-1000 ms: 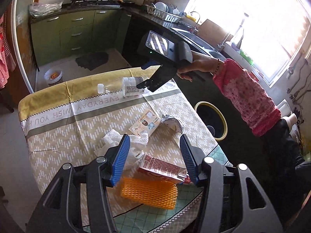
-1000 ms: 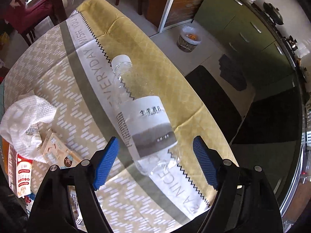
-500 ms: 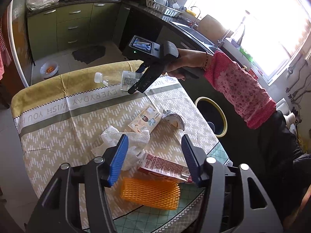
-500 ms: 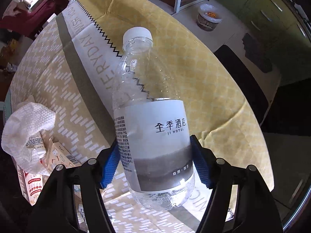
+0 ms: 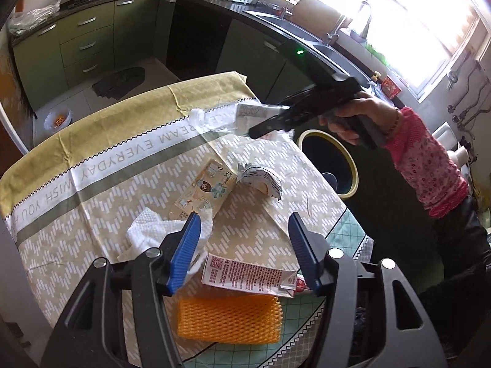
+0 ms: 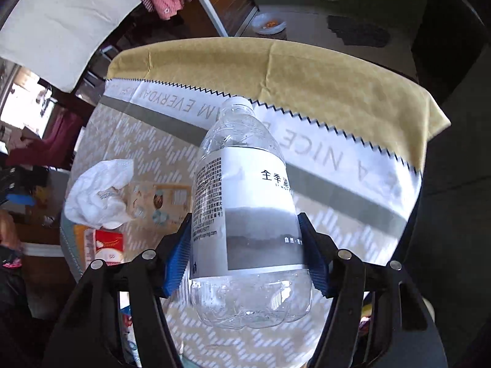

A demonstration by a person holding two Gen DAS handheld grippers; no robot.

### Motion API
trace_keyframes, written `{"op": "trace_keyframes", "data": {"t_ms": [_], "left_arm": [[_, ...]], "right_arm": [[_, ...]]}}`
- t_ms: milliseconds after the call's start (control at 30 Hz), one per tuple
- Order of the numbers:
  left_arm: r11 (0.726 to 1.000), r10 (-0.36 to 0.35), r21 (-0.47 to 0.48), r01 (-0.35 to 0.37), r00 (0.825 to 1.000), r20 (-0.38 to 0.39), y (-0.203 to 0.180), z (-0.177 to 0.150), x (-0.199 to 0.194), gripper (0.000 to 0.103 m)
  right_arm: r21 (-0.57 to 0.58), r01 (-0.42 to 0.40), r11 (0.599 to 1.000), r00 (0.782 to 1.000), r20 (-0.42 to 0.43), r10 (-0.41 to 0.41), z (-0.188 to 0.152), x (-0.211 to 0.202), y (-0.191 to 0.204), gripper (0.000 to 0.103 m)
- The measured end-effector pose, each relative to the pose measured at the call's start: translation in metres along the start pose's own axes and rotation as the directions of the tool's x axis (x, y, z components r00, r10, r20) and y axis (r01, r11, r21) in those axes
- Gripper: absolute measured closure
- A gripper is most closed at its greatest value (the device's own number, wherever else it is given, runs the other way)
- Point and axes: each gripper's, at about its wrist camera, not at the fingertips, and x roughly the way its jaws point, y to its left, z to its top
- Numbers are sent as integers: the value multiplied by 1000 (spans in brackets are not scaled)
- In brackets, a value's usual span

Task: Collect trash
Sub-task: 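Carry the water bottle over the bin and open right tool while left reaches the tape box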

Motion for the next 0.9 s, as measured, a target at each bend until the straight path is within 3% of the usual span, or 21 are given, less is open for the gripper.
{"op": "trace_keyframes", "data": {"t_ms": [233, 400, 567, 767, 900], "left_arm": [[990, 36, 140, -16, 990, -140, -3, 30, 75, 46], [971, 109, 234, -56, 969, -222, -4, 36, 116, 46], [938, 213, 321, -129, 946, -244, -4, 36, 135, 41], [911, 283, 375, -173, 922, -263, 0, 35, 142, 37], [905, 292, 388, -175, 919, -265, -1, 33, 143, 32]], "right_arm": [[160, -111, 981, 989, 114, 93, -108, -69, -7, 38], [282, -36, 959, 990, 140, -4, -184, -97, -42, 38], [456, 73, 887, 989, 83, -124, -249, -89, -109, 38], [567, 110, 816, 989, 21, -149, -285, -58, -160, 38], [571, 153, 807, 981, 12, -194, -282, -47, -177, 36]]}}
